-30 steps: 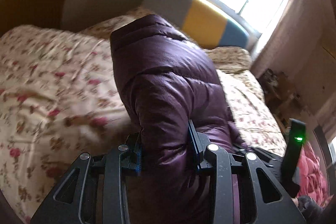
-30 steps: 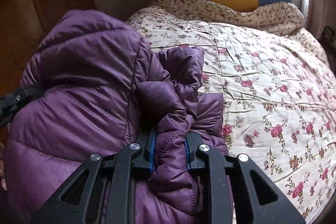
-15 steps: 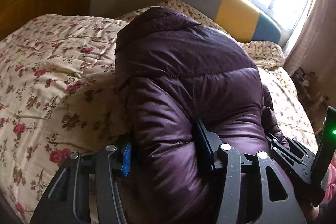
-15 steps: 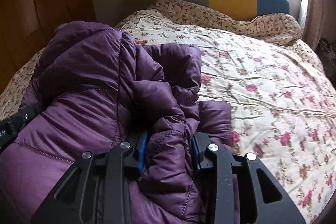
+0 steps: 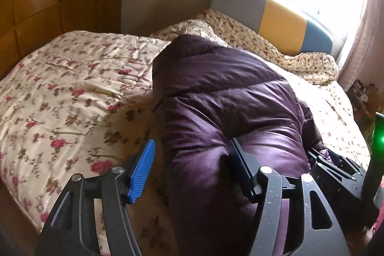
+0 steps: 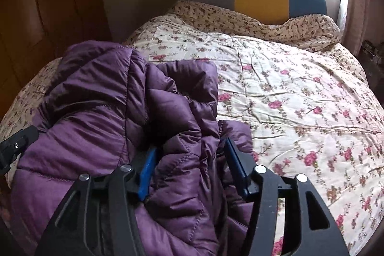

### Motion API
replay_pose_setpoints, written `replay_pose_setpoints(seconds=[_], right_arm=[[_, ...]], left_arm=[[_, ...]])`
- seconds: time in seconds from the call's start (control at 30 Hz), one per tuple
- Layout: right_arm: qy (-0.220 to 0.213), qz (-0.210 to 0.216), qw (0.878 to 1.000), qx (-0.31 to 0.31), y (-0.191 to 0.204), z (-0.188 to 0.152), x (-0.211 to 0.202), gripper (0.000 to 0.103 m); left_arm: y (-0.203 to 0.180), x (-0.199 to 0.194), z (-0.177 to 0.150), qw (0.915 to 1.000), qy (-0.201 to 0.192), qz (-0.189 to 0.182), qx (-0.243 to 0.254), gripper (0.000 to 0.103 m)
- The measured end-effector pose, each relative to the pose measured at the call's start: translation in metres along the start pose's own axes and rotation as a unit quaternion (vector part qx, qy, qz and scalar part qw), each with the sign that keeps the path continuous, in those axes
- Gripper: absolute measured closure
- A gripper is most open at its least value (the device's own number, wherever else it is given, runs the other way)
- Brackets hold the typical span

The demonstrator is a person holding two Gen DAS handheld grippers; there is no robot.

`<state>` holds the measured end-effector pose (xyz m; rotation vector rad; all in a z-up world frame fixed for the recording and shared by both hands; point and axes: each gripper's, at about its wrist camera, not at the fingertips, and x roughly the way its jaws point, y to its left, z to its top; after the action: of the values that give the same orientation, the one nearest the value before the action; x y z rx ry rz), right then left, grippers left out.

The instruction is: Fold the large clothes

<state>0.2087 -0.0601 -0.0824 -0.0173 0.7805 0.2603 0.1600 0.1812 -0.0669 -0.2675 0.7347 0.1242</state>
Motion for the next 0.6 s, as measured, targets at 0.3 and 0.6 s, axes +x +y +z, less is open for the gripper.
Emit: replay_pose_setpoints(seconds=[0.3,0.6], right_arm=[[-0.038,0.016,0.999,-0.032,0.002,-0.008,-0.061,0.055],[-0.018,0.013,0.998,-0.060,0.006,-0.036,-0.086,0.060]], left_arm=[[-0.002,-0.036,-0.010,0.9993,-0.032,-0.017,-0.008,0.040],[-0.021,-0.048,-0.036,0.9988,-0.026,-0.042,0.004,0.040]])
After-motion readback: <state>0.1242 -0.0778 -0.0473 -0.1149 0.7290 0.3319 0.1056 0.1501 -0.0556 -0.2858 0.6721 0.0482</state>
